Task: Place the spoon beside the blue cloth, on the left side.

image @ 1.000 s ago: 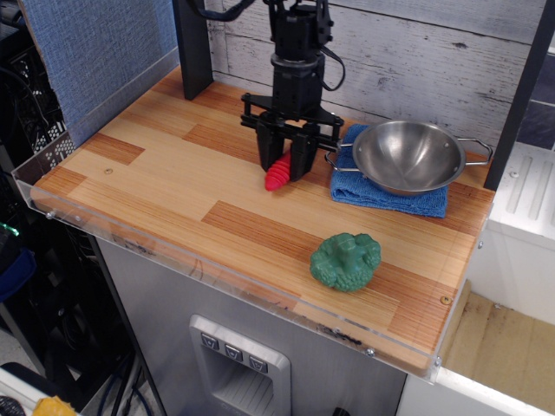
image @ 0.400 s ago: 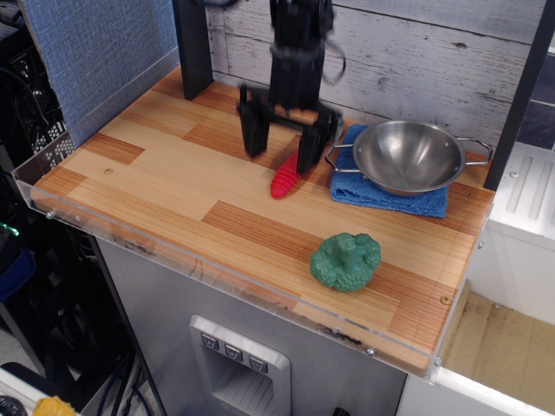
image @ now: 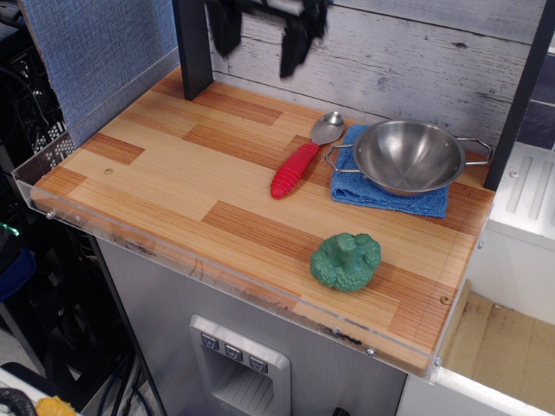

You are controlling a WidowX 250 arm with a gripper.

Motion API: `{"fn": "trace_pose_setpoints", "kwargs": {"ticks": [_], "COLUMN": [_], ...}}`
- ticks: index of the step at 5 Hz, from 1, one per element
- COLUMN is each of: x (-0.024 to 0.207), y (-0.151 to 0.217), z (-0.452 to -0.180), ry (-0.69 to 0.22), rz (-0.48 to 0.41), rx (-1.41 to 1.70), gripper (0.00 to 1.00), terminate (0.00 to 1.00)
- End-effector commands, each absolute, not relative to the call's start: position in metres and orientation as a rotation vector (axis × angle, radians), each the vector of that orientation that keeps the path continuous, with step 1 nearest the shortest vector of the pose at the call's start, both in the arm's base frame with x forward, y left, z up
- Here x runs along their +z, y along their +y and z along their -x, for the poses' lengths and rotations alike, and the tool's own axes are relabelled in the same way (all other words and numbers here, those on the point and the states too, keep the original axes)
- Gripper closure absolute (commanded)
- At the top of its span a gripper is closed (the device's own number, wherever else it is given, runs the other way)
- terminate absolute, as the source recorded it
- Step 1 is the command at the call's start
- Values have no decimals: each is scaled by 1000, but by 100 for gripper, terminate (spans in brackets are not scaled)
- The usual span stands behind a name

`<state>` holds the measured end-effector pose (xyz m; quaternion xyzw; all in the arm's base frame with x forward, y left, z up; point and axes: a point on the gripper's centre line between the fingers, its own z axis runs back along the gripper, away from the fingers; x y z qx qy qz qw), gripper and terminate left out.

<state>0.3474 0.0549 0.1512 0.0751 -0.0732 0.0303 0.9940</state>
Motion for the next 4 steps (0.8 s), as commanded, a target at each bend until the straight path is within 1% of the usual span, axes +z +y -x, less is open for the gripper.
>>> {"fn": "trace_pose_setpoints", "kwargs": {"ticks": [1, 2, 3, 4], "x": [170, 164, 144, 144], "y": [50, 53, 43, 43], "z": [-333, -337, -328, -328], "ry": [-152, -103, -58, -58], "rz": [-110, -78, -34, -34], "rx": [44, 50, 302, 302], "gripper": [0, 0, 0, 0], "terminate": [0, 0, 0, 100]}}
